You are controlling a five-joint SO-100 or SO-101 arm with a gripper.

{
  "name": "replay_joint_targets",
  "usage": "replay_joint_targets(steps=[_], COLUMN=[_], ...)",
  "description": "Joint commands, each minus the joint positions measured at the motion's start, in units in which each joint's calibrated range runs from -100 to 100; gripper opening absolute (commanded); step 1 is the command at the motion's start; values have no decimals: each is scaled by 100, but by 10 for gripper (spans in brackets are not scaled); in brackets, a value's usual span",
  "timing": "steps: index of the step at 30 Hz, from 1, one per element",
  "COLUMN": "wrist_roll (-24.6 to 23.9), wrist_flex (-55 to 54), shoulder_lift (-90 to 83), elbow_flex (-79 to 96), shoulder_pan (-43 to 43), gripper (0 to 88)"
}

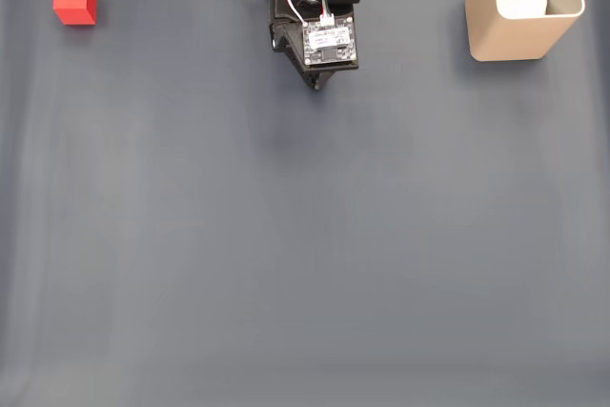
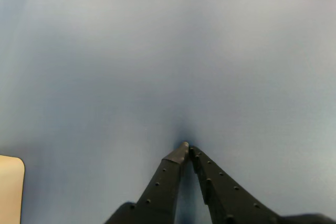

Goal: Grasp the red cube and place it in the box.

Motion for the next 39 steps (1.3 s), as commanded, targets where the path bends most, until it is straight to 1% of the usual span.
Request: replay_joint_targets(steps=[1, 21, 30, 34, 39], wrist_roll=[39, -39, -176, -317, -352], wrist_flex=[89, 32, -1092, -1667, -2003], shoulder_lift=[9, 9, 9, 26, 294], elbow_flex=[64, 64, 55, -128, -647], shoulder_pan=[-1, -79, -43, -22, -29], gripper=[13, 3, 3, 3, 2])
